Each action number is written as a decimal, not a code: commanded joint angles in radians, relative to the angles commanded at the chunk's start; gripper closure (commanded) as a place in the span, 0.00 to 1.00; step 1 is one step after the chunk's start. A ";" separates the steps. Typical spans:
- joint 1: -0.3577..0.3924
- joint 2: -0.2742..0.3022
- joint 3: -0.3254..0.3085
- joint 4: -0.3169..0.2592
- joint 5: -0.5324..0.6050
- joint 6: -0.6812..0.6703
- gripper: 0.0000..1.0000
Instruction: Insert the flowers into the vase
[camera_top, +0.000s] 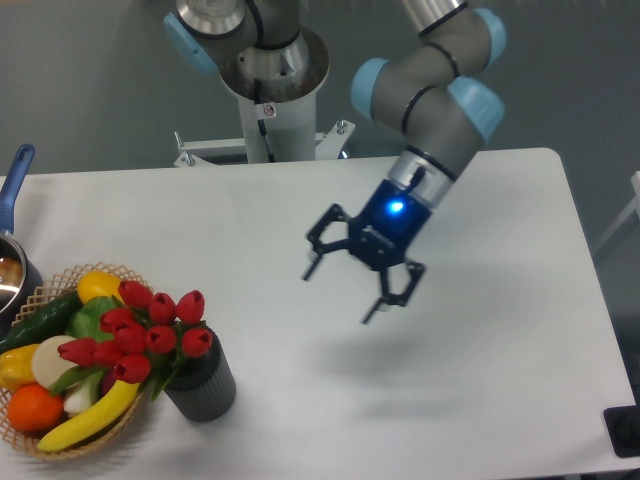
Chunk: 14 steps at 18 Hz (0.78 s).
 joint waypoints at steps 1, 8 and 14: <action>0.000 0.000 0.008 0.002 0.069 0.002 0.00; -0.003 0.006 0.020 -0.002 0.430 0.084 0.00; -0.003 0.023 -0.006 -0.102 0.602 0.172 0.00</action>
